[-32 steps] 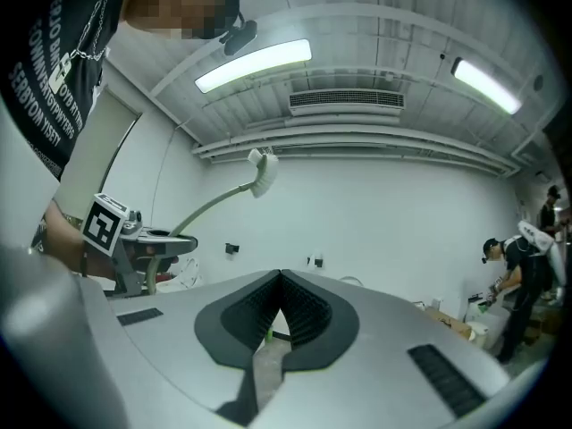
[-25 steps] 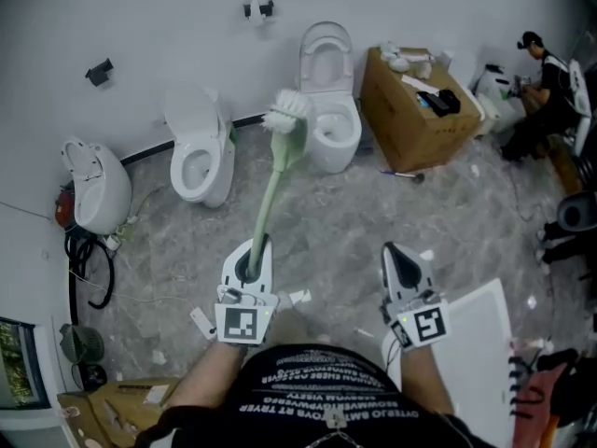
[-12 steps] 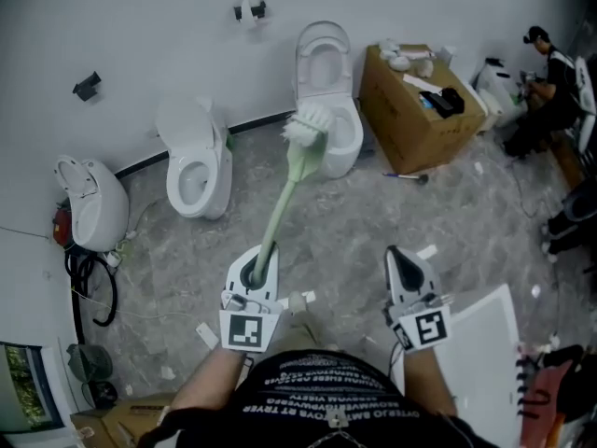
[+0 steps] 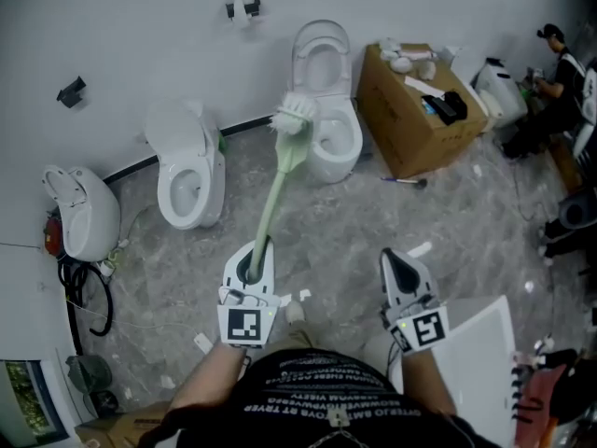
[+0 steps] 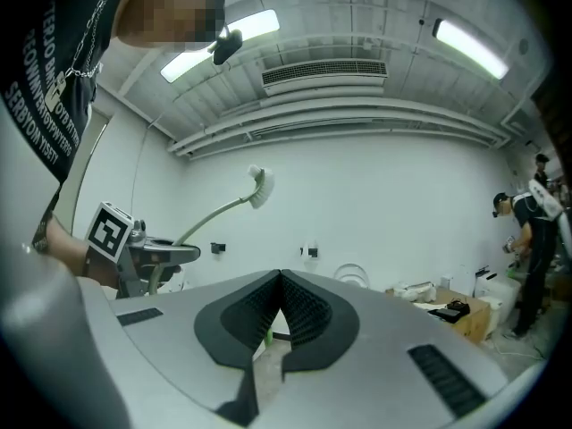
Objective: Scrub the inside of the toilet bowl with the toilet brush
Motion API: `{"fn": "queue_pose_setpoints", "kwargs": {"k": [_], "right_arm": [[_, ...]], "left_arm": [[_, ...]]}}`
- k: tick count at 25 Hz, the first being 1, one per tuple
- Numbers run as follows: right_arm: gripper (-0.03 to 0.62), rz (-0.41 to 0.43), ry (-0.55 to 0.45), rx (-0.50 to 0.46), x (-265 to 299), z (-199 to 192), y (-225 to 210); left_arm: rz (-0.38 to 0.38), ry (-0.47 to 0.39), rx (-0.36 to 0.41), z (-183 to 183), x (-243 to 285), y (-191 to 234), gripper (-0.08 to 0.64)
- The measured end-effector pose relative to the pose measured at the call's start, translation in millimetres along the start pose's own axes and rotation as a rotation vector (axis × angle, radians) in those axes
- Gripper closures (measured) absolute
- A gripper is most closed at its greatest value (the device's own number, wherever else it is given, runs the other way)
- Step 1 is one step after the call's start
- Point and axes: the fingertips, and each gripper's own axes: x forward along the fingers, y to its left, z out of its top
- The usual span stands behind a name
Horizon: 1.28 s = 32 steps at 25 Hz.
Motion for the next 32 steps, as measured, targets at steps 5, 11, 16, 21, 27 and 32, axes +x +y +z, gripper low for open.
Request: {"fn": "queue_pose_setpoints", "kwargs": {"k": [5, 11, 16, 21, 27, 32], "right_arm": [[0.588, -0.013, -0.002, 0.028, 36.4, 4.6, -6.1], [0.588, -0.040, -0.038, -0.009, 75.6, 25.0, -9.6], [0.588, -0.026, 0.002, -0.038, 90.0, 26.6, -1.5], [0.588, -0.044, 0.026, 0.027, 93.9, 22.5, -6.2], [0.588, -0.062, 0.022, 0.045, 103.2, 18.9, -24.5], [0.588, -0.053, 0.013, 0.065, 121.0, 11.9, -46.3]], "left_arm": [[-0.001, 0.033, -0.012, -8.2, 26.5, 26.7, 0.558], [-0.015, 0.029, -0.066, -2.8, 54.1, 62.4, 0.558], [-0.040, -0.009, -0.037, 0.8, 69.2, 70.9, 0.558], [-0.071, 0.006, -0.071, -5.1, 79.3, 65.0, 0.558], [-0.070, 0.052, -0.039, -23.6, 94.2, 71.0, 0.558], [-0.042, 0.055, -0.065, -22.7, 115.4, 71.3, 0.558]]}}
